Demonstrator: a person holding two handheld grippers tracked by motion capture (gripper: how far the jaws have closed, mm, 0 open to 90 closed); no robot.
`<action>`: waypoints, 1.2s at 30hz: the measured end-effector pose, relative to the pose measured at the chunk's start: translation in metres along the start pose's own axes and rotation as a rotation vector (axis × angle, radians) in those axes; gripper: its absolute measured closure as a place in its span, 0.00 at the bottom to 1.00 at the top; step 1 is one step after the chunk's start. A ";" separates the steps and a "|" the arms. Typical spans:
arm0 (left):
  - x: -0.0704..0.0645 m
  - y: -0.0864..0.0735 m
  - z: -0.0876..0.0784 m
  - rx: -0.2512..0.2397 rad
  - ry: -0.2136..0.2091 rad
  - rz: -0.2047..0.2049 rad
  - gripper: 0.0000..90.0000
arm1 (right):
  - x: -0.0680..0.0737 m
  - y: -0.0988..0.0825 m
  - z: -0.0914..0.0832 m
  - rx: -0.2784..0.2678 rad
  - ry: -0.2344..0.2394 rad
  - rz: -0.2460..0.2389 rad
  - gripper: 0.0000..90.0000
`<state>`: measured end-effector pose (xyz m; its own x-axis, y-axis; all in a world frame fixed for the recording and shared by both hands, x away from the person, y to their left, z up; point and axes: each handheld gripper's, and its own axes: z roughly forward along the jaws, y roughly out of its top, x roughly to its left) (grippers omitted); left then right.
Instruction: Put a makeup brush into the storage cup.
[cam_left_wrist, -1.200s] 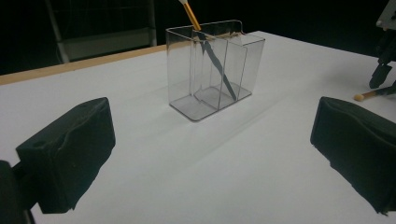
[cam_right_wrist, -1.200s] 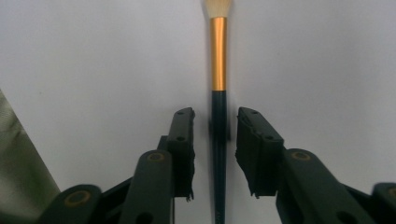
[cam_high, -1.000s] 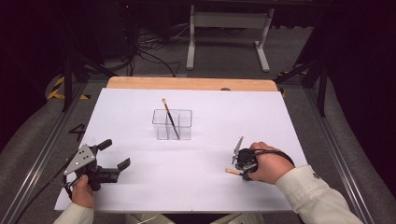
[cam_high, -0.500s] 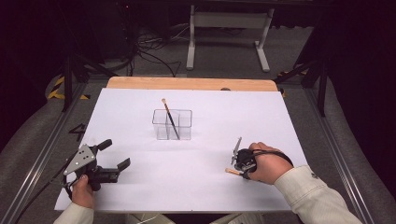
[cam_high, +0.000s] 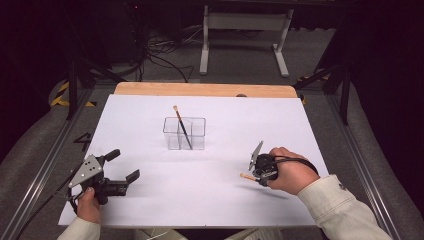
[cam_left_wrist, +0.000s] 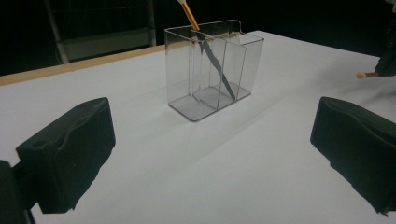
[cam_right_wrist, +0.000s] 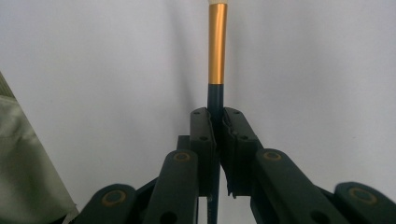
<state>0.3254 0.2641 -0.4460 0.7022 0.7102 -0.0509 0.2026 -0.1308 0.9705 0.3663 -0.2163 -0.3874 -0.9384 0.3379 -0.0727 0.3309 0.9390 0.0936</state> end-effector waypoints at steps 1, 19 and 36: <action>0.000 0.000 0.000 -0.001 0.002 -0.003 0.01 | 0.000 0.000 -0.002 -0.008 -0.003 -0.002 0.92; 0.000 0.000 -0.001 -0.005 0.002 -0.003 0.01 | -0.001 0.002 -0.038 -0.228 -0.067 0.024 0.92; 0.000 0.000 -0.001 -0.007 0.003 -0.002 0.01 | -0.005 -0.002 -0.061 -0.523 -0.130 0.080 0.92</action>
<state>0.3250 0.2649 -0.4461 0.6998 0.7125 -0.0520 0.1992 -0.1247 0.9720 0.3639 -0.2234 -0.3265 -0.8812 0.4433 -0.1641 0.2760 0.7645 0.5826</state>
